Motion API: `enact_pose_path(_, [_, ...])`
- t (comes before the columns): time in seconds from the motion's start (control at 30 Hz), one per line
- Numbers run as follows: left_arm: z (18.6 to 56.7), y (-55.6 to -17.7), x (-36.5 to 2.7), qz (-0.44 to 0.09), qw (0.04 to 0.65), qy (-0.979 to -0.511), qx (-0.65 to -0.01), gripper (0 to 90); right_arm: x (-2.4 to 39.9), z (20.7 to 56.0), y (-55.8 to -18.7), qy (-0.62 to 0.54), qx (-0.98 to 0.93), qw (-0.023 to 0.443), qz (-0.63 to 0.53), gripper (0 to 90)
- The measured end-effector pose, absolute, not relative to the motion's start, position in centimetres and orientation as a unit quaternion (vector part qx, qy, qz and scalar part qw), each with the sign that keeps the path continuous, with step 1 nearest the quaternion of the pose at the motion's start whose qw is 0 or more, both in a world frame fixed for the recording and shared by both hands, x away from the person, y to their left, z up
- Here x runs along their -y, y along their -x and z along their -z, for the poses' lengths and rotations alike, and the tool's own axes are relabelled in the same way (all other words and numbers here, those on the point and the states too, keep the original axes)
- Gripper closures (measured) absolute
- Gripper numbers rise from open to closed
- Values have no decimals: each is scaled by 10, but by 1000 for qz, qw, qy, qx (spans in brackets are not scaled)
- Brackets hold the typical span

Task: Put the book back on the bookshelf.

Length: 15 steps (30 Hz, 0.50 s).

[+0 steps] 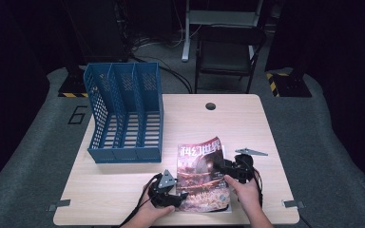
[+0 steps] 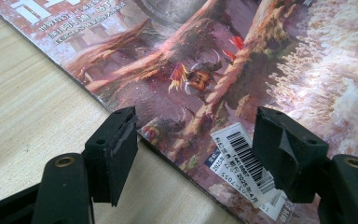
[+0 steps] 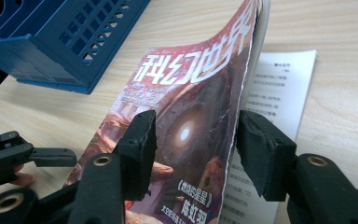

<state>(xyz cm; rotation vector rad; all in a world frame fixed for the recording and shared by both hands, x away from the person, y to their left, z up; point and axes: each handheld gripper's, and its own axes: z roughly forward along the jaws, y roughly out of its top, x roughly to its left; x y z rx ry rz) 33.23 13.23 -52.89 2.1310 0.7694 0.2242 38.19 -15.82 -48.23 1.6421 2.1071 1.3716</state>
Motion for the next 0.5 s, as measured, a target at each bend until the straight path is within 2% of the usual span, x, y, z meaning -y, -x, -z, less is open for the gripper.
enact_pose_path(0.5, [529,-332,-132,-89,419,-850,-307,310,152,487,-386,-543,-691,55,-473,458])
